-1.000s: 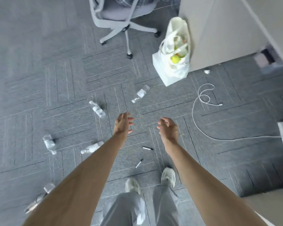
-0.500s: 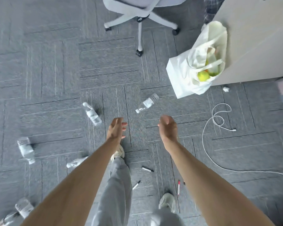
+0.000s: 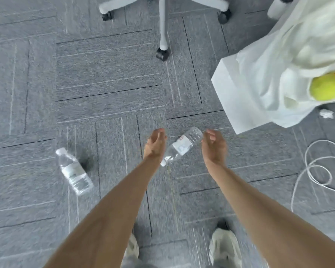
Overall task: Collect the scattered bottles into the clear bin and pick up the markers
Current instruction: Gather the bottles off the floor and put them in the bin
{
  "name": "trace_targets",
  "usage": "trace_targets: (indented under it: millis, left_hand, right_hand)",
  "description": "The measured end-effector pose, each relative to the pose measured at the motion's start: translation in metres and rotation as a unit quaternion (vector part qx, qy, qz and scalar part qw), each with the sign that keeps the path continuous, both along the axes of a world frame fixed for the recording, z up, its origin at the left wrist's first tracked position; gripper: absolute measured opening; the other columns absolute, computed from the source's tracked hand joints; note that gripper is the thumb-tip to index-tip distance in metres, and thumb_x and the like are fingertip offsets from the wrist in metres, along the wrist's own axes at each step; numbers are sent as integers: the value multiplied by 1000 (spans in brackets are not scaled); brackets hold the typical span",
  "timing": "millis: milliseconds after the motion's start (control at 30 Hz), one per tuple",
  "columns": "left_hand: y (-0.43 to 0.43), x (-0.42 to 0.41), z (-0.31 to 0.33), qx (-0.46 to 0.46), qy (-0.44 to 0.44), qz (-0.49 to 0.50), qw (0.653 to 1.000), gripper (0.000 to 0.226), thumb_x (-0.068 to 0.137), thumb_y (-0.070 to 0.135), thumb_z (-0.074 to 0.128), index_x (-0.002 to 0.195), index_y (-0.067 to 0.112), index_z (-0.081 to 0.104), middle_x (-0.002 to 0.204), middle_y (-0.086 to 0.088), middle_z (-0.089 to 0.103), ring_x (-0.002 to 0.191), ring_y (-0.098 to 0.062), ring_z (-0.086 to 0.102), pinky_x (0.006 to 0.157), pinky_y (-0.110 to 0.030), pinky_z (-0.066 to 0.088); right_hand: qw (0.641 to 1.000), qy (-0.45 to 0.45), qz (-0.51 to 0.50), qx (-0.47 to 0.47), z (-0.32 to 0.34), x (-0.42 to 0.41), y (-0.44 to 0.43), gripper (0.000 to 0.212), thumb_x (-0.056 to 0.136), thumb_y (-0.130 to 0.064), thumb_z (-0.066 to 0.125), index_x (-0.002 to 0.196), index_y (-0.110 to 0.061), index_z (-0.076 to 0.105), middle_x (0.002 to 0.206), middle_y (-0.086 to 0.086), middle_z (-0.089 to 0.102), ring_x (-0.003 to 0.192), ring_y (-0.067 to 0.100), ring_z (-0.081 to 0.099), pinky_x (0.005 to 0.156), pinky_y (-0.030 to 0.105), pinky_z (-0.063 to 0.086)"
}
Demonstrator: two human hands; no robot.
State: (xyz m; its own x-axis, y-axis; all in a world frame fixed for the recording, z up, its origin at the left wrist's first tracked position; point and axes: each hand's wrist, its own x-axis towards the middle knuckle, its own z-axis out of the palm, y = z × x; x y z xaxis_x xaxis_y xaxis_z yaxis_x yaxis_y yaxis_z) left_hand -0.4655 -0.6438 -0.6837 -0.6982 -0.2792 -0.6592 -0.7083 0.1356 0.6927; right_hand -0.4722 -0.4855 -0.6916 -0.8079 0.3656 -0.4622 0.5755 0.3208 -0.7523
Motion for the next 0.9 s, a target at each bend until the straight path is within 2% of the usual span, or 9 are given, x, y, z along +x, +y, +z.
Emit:
trace_targets:
  millis: [133, 233, 333, 467, 600, 667, 733, 800, 900]
  left_hand:
    - [26, -23, -87, -81, 2, -152, 985, 44, 97, 44, 44, 138, 25, 42, 142, -6, 49, 109, -22, 54, 82, -30, 43]
    - [32, -26, -127, -140, -6, -248, 958, 85, 76, 55, 70, 146, 29, 30, 147, -2, 40, 128, -27, 44, 99, -42, 41]
    - [31, -30, -142, -165, -5, -266, 950, 106, 63, 53, 81, 149, 28, 24, 144, -4, 44, 120, -27, 49, 96, -40, 45]
    - [21, -44, -143, -109, -3, -234, 966, 79, 70, 45, 79, 137, 18, 47, 119, -4, 64, 82, -14, 61, 69, -30, 56]
    - [-10, -61, -112, 45, 29, 6, 999, 45, 83, 34, 71, 117, 8, 54, 89, 1, 65, 75, -11, 64, 61, -25, 55]
    - [-27, -69, -99, 85, 64, 78, 991, 41, 88, 35, 65, 118, 12, 49, 95, -1, 61, 81, -15, 61, 66, -29, 55]
    - [-31, -75, -88, 90, 86, 57, 991, 54, 89, 40, 63, 130, 9, 46, 107, -6, 59, 88, -19, 60, 74, -35, 57]
    - [-20, -80, -82, 95, 93, 12, 991, 54, 93, 44, 56, 133, 10, 46, 114, -10, 61, 88, -19, 62, 79, -37, 56]
    - [1, -88, -71, 137, 83, -29, 987, 65, 97, 61, 27, 120, 9, 58, 104, -15, 69, 88, -24, 68, 92, -43, 52]
  right_hand:
    - [998, 45, -13, 35, -68, -25, 16, 32, 100, -25, 52, 126, -8, 59, 112, 3, 67, 91, 10, 59, 62, 7, 41]
    - [995, 77, 8, 57, -96, -44, 23, 36, 102, -27, 47, 130, -7, 57, 116, 0, 64, 97, 9, 56, 64, 5, 38]
    - [992, 107, 34, 63, -107, -61, 25, 38, 103, -30, 44, 131, -8, 56, 122, 5, 65, 97, 10, 56, 75, 14, 44]
    - [988, 139, 35, 56, -110, -75, 23, 36, 101, -33, 44, 124, -10, 59, 114, 6, 68, 94, 15, 61, 81, 29, 52]
    - [988, 146, 29, 42, -104, -84, 19, 25, 99, -36, 41, 99, -14, 54, 91, 3, 62, 78, 13, 57, 74, 33, 48]
    - [990, 134, 44, -9, -96, -87, 12, 25, 101, -31, 42, 95, -10, 55, 88, 12, 64, 77, 18, 61, 70, 34, 48]
    - [987, 85, 71, -117, -88, -90, -3, 42, 103, -35, 40, 117, 1, 58, 115, 30, 63, 103, 43, 62, 87, 51, 56]
    - [970, 14, 112, -216, -76, -90, -24, 54, 104, -46, 36, 141, -8, 45, 133, 25, 57, 117, 43, 59, 100, 57, 49]
    - [946, 10, 157, -283, -67, -88, -50, 50, 102, -53, 37, 144, -27, 40, 119, 3, 56, 103, 28, 63, 91, 54, 55]
